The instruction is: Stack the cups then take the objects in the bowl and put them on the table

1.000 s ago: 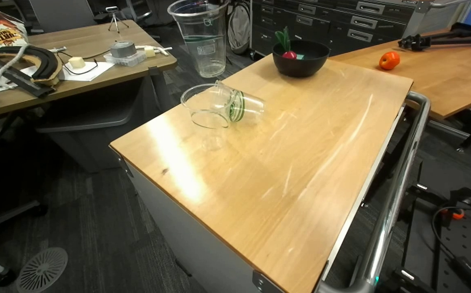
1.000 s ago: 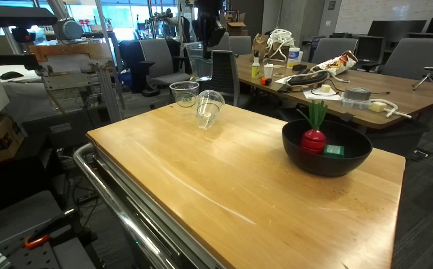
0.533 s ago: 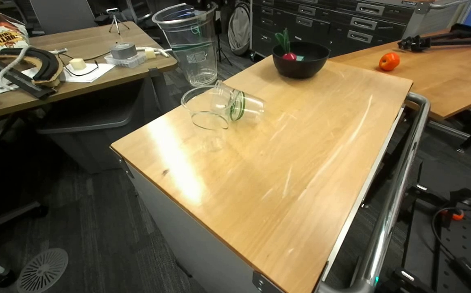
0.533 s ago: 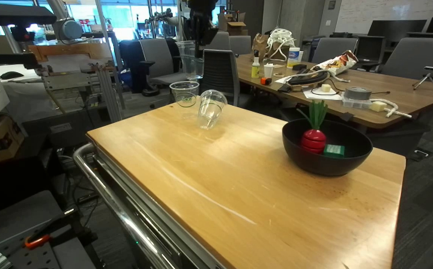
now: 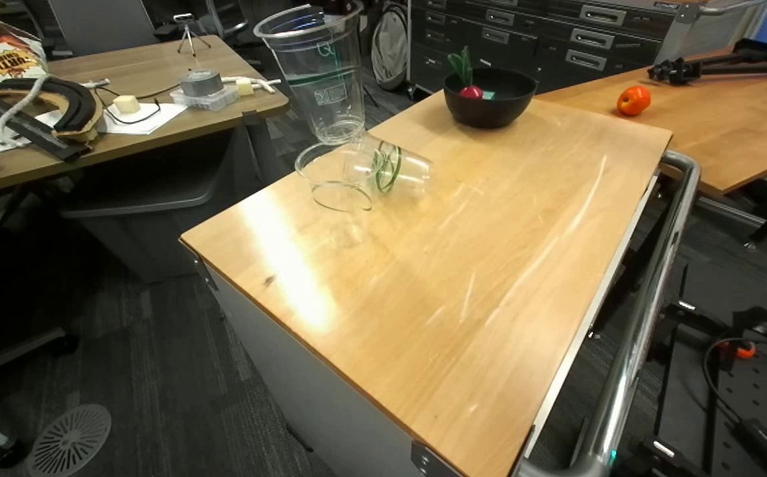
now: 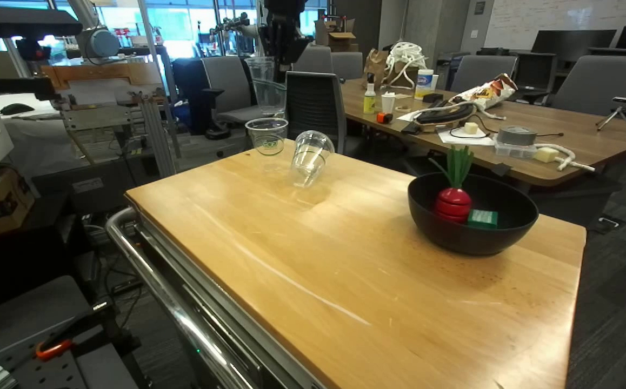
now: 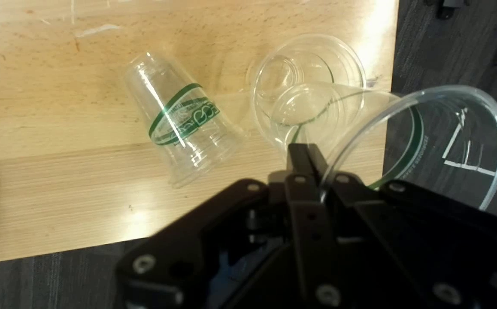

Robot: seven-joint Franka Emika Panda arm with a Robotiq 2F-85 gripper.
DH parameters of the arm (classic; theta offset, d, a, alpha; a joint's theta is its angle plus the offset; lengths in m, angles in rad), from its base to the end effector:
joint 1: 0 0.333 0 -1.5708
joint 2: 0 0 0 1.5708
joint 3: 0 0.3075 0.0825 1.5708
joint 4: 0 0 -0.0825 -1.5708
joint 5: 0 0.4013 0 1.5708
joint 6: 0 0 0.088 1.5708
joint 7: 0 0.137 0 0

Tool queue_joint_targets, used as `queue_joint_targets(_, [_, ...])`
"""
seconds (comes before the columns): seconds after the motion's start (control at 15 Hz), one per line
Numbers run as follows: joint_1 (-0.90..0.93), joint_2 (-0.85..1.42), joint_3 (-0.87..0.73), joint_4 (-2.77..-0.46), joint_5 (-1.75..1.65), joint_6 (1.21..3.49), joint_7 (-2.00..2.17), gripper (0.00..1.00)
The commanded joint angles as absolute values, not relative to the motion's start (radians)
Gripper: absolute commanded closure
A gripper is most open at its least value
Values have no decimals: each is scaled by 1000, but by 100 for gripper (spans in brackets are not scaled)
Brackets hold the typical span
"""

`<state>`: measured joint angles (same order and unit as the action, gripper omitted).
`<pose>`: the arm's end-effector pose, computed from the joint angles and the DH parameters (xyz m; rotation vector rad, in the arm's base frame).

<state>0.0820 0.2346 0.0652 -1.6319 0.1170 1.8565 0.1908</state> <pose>0.6380 0.1044 0.4382 -3.0151 0.1190 0.0467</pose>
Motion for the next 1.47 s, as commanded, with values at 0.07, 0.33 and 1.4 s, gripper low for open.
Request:
queue_joint_targets(0.07, [85, 254, 67, -1630, 129, 1860, 186, 99])
queue_joint_targets(0.33, [83, 269, 72, -1634, 148, 1852, 166, 99])
queue_joint_targets(1.4, [88, 397, -32, -1477, -32, 1853, 463, 0])
